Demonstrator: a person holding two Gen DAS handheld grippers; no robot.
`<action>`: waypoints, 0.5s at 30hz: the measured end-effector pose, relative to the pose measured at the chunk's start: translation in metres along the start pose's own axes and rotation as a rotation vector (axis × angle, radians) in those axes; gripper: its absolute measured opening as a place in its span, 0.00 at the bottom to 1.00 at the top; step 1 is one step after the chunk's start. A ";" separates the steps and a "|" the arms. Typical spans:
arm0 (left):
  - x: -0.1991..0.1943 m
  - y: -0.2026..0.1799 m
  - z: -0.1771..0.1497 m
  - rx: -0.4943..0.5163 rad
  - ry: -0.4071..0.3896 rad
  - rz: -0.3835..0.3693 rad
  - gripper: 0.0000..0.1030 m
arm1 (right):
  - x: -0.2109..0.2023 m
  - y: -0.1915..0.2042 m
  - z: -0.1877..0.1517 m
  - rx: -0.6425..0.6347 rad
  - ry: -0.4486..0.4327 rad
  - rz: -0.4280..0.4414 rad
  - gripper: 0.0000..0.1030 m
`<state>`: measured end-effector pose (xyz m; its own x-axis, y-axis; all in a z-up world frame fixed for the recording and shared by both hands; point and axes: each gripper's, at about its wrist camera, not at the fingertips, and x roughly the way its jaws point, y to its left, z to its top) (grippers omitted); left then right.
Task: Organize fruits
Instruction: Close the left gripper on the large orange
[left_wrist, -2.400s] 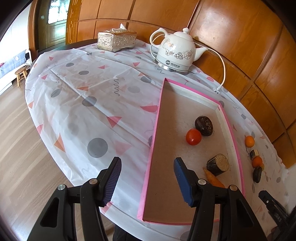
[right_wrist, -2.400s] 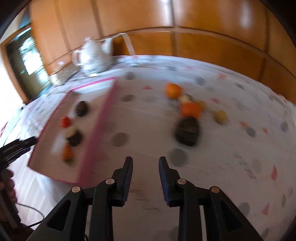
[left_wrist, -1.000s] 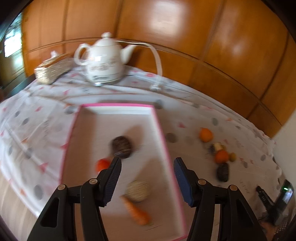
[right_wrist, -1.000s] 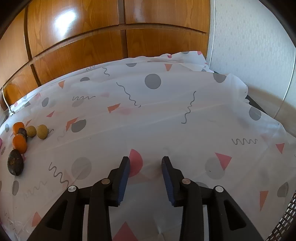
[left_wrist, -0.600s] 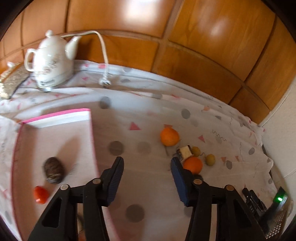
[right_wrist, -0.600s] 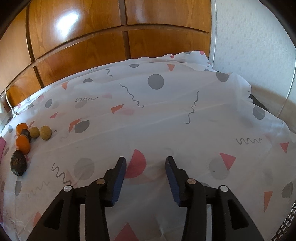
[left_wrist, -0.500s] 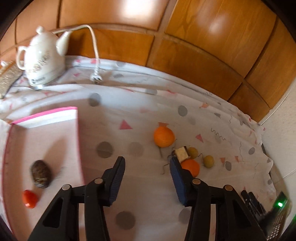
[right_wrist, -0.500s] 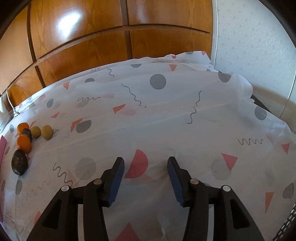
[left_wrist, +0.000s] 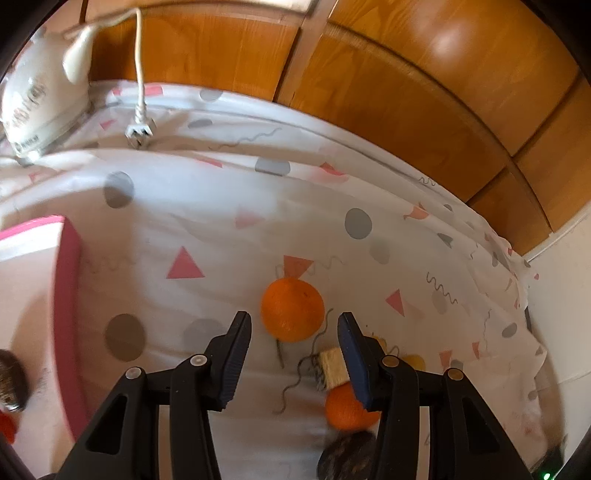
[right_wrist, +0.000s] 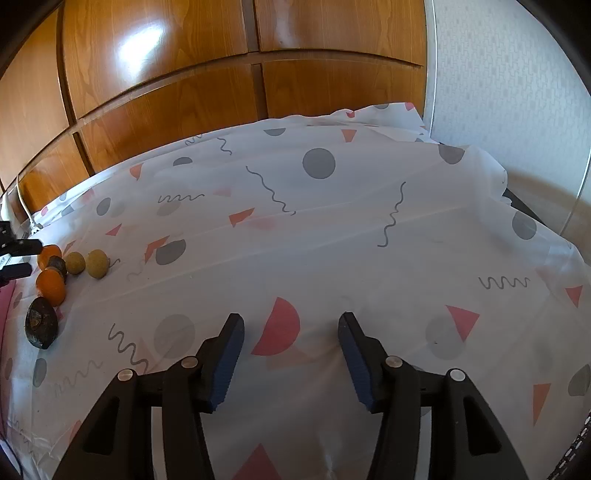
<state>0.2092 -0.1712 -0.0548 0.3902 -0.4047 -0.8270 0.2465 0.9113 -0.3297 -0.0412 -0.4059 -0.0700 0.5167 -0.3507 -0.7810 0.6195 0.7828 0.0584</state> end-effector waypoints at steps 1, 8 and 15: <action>0.006 0.000 0.003 -0.007 0.010 0.000 0.48 | 0.000 0.000 0.000 0.000 0.000 0.000 0.53; 0.023 0.006 0.004 -0.022 0.028 -0.030 0.37 | 0.000 0.001 0.001 -0.005 0.003 -0.002 0.54; -0.005 0.020 -0.021 -0.020 0.016 -0.026 0.37 | 0.000 0.002 0.001 -0.010 0.003 -0.003 0.54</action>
<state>0.1937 -0.1496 -0.0669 0.3693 -0.4269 -0.8255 0.2387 0.9020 -0.3597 -0.0399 -0.4050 -0.0690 0.5130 -0.3516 -0.7831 0.6153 0.7867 0.0498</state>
